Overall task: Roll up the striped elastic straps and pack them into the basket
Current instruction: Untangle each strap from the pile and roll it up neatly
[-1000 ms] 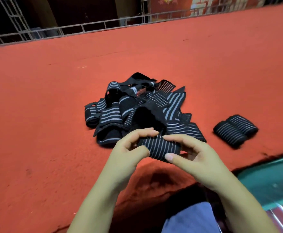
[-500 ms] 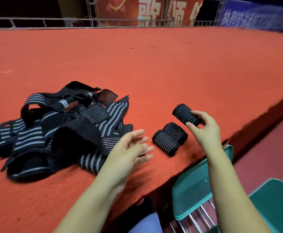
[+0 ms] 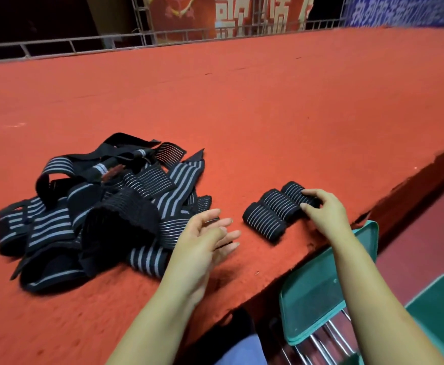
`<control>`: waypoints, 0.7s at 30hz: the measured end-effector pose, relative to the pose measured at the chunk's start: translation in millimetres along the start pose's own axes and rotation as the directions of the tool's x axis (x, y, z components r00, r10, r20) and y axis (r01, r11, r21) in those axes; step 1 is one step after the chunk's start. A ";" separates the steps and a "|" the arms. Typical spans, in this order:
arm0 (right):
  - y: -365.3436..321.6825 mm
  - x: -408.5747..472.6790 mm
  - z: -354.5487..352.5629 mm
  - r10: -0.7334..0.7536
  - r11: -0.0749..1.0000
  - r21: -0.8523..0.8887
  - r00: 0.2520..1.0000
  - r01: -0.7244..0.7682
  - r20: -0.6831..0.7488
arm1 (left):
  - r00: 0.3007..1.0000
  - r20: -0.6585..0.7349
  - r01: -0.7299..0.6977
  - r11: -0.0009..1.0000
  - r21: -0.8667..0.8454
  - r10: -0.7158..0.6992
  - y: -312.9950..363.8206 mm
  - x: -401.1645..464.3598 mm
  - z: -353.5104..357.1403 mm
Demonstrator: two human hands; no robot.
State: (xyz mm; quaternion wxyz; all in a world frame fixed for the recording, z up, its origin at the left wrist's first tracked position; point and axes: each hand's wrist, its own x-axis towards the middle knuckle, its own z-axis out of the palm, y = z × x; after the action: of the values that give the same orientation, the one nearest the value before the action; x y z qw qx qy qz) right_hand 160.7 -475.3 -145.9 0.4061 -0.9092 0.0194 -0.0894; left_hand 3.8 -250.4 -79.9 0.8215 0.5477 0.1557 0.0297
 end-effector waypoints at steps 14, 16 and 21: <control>-142.3 -82.1 57.4 -0.432 0.873 0.260 0.901 0.413 0.018 | 0.953 -0.229 -0.204 0.979 0.004 0.200 30.3 -33.1 -70.3; -171.4 -102.6 78.1 -0.513 0.832 0.335 0.844 0.443 0.157 | 0.933 -0.271 -0.243 0.970 0.017 0.238 36.5 -40.5 -85.5; -220.0 -129.4 125.6 -0.662 0.742 0.357 0.706 0.568 0.252 | 0.892 -0.375 -0.270 0.963 0.008 0.253 45.8 -60.2 -124.9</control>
State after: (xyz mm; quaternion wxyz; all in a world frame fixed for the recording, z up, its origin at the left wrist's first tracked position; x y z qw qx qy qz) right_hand 47.6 -221.7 -83.7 0.4606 -0.8032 -0.3740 -0.0530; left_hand -83.8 -134.2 -68.7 0.7774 0.5298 0.2329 0.2464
